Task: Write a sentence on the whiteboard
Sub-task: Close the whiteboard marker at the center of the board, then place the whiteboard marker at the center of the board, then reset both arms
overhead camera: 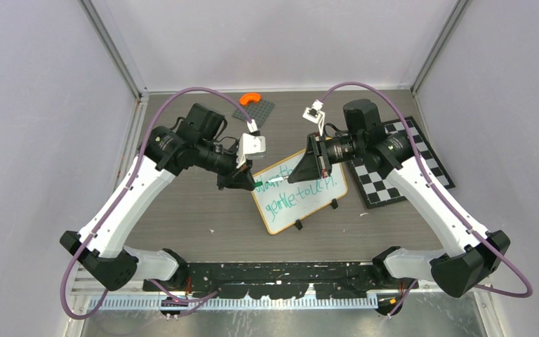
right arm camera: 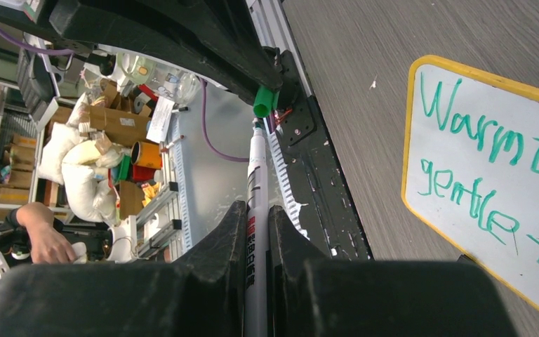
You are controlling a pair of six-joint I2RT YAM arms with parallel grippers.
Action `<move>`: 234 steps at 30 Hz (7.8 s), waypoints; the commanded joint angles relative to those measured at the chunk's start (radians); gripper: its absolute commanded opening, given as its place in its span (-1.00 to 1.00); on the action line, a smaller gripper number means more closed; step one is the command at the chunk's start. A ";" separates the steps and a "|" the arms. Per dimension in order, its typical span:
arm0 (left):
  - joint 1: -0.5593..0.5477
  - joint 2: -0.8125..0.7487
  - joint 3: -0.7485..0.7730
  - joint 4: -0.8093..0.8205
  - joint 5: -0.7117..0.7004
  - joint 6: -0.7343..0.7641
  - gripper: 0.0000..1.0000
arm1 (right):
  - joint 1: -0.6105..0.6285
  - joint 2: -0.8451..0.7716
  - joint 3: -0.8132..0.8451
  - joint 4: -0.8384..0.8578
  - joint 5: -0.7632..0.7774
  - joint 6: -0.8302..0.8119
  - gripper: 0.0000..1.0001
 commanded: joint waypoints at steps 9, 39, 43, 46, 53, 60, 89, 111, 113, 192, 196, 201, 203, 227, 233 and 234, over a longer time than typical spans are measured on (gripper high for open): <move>-0.021 0.011 0.052 -0.017 0.033 0.010 -1.00 | 0.021 0.007 0.036 -0.017 0.009 -0.027 -0.99; -0.064 0.062 0.065 0.012 -0.001 -0.038 -1.00 | 0.049 0.022 0.054 -0.060 0.054 -0.075 -1.00; -0.066 0.078 0.067 0.053 0.020 -0.103 -1.00 | 0.058 0.029 0.048 -0.064 0.090 -0.087 -1.00; -0.066 0.102 0.091 0.082 0.043 -0.156 -1.00 | 0.064 0.041 0.048 -0.063 0.120 -0.087 -0.99; -0.092 0.179 0.202 0.130 0.050 -0.252 -1.00 | 0.085 0.060 0.018 -0.027 0.127 -0.053 -0.99; -0.145 0.221 0.292 0.156 0.006 -0.254 -1.00 | 0.090 0.063 -0.004 -0.009 0.112 -0.037 -0.99; -0.080 0.106 0.268 0.160 -0.129 -0.205 0.04 | -0.084 0.074 0.065 -0.022 0.015 0.012 -0.99; 0.072 0.080 -0.025 0.268 0.401 -0.422 -0.02 | 0.014 0.042 0.101 0.020 -0.045 -0.028 -0.99; 0.055 0.077 -0.037 0.268 0.410 -0.424 -0.06 | 0.015 0.042 0.103 0.013 -0.040 -0.037 -1.00; 0.732 0.395 -0.627 0.517 -0.424 0.015 -0.54 | -0.682 0.004 -0.092 -0.251 0.164 -0.405 0.60; 0.727 0.384 -0.637 0.510 -0.420 0.023 -0.40 | -0.682 0.005 -0.091 -0.262 0.156 -0.413 0.59; 0.711 0.348 -0.625 0.474 -0.414 0.024 -0.09 | -0.682 0.010 -0.075 -0.298 0.161 -0.441 0.60; 0.709 0.333 -0.614 0.454 -0.411 0.024 0.00 | -0.682 0.012 -0.067 -0.312 0.166 -0.452 0.60; 0.840 0.203 -0.016 0.221 -0.168 -0.347 0.99 | -0.914 0.242 0.259 -0.421 0.270 -0.605 0.78; 0.854 0.105 -0.165 0.326 -0.197 -0.421 0.99 | -0.954 0.256 0.157 -0.338 0.341 -0.599 0.78; 0.856 0.095 -0.183 0.331 -0.194 -0.427 0.99 | -0.954 0.251 0.140 -0.333 0.343 -0.603 0.78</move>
